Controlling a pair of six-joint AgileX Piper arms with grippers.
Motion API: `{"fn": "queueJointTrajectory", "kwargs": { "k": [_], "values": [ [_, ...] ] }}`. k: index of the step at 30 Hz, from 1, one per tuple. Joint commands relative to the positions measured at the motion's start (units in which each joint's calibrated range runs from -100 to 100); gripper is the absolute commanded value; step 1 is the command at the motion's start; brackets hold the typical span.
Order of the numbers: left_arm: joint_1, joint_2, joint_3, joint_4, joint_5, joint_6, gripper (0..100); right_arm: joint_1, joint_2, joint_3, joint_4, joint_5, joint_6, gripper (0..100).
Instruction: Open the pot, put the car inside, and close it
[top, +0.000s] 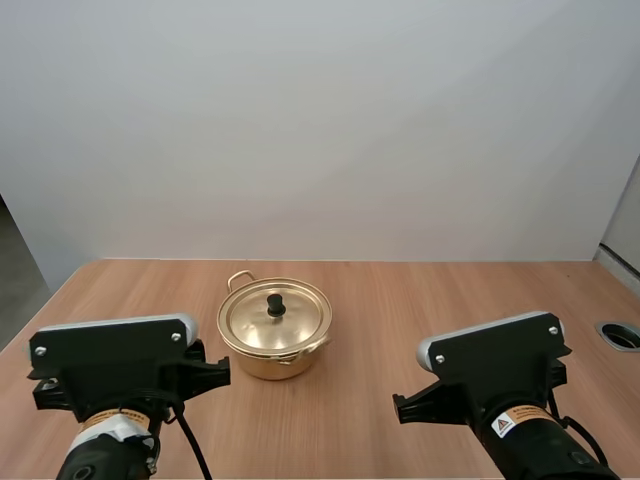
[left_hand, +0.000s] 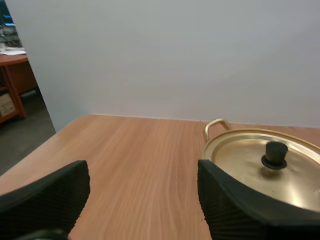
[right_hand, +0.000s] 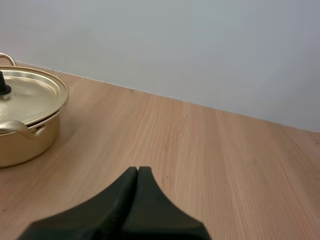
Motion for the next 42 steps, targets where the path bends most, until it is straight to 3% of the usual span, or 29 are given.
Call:
{"fn": "queueJointTrajectory", "kwargs": {
  "k": [1,5,8,15,42],
  "values": [
    [-1.93,0.0,0.0,0.2,1.1,0.0,67,0.0,0.0,0.0,-10.0,-0.1,16.1,0],
    [-5.27,0.0,0.0,1.0,1.1,0.3,0,0.0,0.0,0.0,-10.0,-0.1,16.1,0],
    [-6.03,0.0,0.0,1.5,1.9,-0.1,0,0.0,0.0,0.0,-10.0,-0.1,16.1,0],
    [-6.03,0.0,0.0,3.3,1.5,-5.2,0,0.0,0.0,0.0,-10.0,-0.1,16.1,0],
    [-6.03,0.0,0.0,3.3,0.7,-5.2,0,0.0,0.0,0.0,-10.0,-0.1,16.1,0]
  ]
}}
